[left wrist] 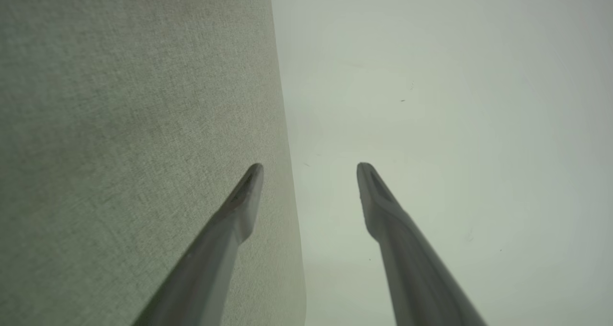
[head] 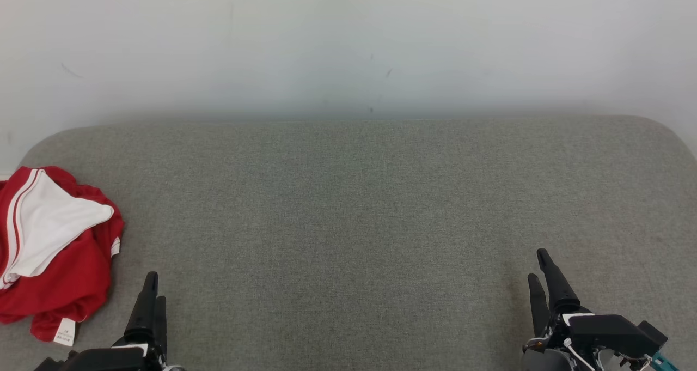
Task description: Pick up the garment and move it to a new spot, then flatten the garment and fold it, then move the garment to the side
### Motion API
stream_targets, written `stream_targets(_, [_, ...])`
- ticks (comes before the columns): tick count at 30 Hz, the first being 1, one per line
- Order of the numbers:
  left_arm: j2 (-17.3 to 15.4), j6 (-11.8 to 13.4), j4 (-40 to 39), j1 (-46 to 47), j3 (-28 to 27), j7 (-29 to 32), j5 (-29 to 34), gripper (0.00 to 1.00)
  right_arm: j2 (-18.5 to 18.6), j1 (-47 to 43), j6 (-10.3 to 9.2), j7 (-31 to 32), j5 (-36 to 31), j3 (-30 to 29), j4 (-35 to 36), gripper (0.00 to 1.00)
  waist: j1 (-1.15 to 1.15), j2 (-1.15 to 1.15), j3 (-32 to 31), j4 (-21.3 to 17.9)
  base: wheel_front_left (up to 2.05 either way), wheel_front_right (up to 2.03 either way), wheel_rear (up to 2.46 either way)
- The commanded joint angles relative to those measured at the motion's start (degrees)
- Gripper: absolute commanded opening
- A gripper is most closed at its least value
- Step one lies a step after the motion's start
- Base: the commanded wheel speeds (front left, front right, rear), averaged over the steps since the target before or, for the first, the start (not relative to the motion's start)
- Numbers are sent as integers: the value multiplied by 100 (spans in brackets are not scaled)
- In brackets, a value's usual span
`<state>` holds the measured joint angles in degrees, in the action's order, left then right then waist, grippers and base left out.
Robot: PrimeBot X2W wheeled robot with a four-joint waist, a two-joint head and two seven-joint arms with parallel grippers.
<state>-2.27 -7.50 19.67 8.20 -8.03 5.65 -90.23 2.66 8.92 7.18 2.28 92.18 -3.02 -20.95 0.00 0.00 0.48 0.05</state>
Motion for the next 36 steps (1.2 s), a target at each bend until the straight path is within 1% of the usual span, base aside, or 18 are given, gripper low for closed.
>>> stream_targets(1, [-31,0,-173,34,38,-88,189,100,6,22,20,-78,-143,53,170,100,0,0,2,1,0,0,0])
stream_targets(5, [-34,0,-245,-9,83,-203,454,100,8,-30,21,-174,-480,150,268,100,0,0,3,2,0,0,0])
stream_targets(18, [-42,0,-499,-172,117,-545,1776,100,11,-241,25,-460,-1690,310,494,100,0,0,0,6,0,0,0])
stream_targets(19, [-42,0,-499,-172,117,-545,1776,100,11,-241,25,-460,-1690,310,494,100,0,0,0,6,0,0,0])
stream_targets(22, [-44,0,-531,-216,126,-618,2016,100,12,-280,26,-519,-1967,344,556,100,0,0,-2,6,0,0,0])
stream_targets(23, [-45,0,-551,-245,117,-664,2201,100,12,-312,27,-559,-2184,363,592,100,0,0,-4,6,0,0,0])
stream_targets(28, [-48,10,-615,-301,115,-780,2891,100,14,-373,28,-654,-2741,376,668,100,0,0,-8,6,0,0,0])
stream_targets(36, [-52,185,-797,-415,229,-946,3860,100,15,-470,31,-798,-3736,419,653,100,0,0,-11,10,0,0,0])
